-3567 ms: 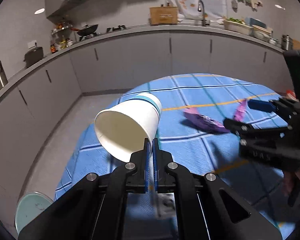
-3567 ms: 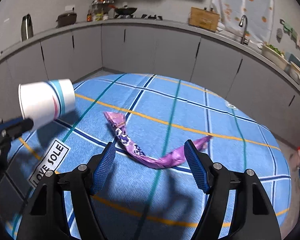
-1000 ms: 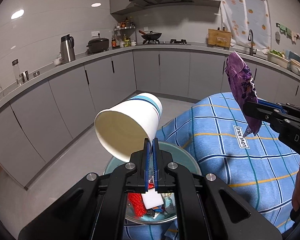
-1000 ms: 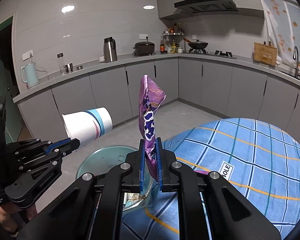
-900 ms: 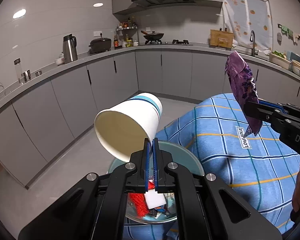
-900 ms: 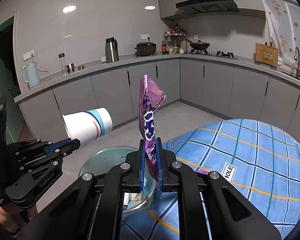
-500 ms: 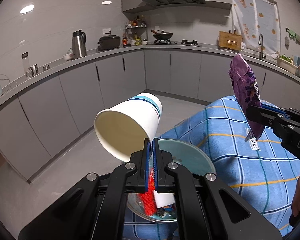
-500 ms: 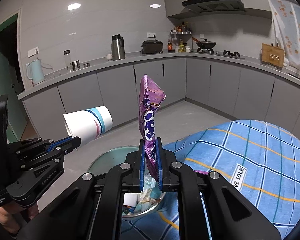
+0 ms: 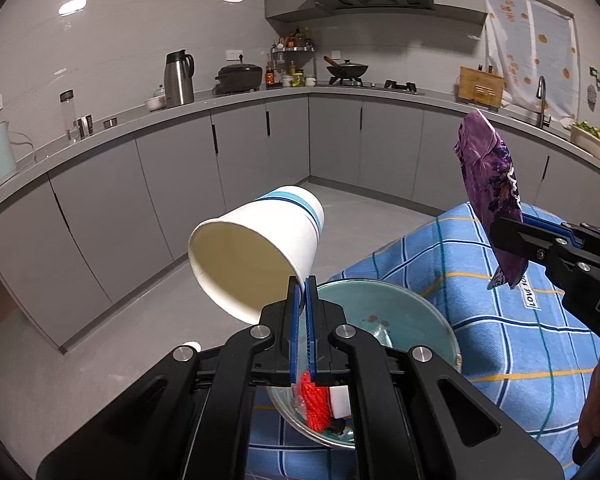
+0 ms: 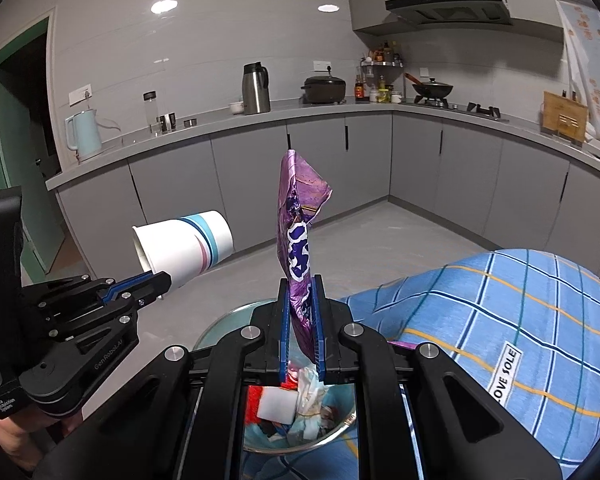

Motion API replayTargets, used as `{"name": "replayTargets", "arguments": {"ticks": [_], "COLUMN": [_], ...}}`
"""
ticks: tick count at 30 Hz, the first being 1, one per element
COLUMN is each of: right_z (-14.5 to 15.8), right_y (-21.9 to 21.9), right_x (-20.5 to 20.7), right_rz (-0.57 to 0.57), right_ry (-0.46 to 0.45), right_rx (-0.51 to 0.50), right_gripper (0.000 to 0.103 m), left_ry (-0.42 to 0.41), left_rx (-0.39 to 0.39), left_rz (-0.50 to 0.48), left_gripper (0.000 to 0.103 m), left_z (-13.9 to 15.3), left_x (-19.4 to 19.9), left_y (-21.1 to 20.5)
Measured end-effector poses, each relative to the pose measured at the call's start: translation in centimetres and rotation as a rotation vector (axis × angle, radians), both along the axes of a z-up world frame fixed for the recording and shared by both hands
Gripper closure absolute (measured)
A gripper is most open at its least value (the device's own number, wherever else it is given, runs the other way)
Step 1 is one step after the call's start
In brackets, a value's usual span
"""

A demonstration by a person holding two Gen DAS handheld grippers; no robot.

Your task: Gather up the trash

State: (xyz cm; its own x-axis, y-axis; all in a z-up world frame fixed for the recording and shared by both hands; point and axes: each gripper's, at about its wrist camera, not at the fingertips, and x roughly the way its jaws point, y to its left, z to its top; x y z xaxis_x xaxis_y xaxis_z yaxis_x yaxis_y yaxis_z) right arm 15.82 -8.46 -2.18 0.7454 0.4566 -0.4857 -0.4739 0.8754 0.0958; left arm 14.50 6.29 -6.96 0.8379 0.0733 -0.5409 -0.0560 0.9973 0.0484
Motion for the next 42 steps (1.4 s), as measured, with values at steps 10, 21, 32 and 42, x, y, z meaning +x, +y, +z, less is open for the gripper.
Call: {"name": "replayTargets", "arguments": {"ticks": [10,21,32,42], "right_z": [-1.2,-3.1,-4.8,-3.4], "right_y": [0.9,1.4,1.0,-2.8], "right_x": [2.0,4.0,4.1,1.3], "right_rz": [0.025,0.028,0.015,-0.066], "right_ry": [0.044,0.108,0.116,0.098], "right_rx": [0.017,0.018,-0.002,0.054], "right_gripper": [0.092,0.092,0.040,0.039], "left_ry": [0.032,0.081,0.123,0.060], "left_rx": [-0.002,-0.012,-0.032,0.036], "left_rz": [0.021,0.000,-0.039,0.048], "left_gripper": [0.099,0.099,0.076,0.038], "left_z": [-1.3,-3.4,-5.6,-4.0], "left_x": [1.2,2.8,3.0,-0.8], "left_y": [0.9,0.3,-0.5,0.5]}}
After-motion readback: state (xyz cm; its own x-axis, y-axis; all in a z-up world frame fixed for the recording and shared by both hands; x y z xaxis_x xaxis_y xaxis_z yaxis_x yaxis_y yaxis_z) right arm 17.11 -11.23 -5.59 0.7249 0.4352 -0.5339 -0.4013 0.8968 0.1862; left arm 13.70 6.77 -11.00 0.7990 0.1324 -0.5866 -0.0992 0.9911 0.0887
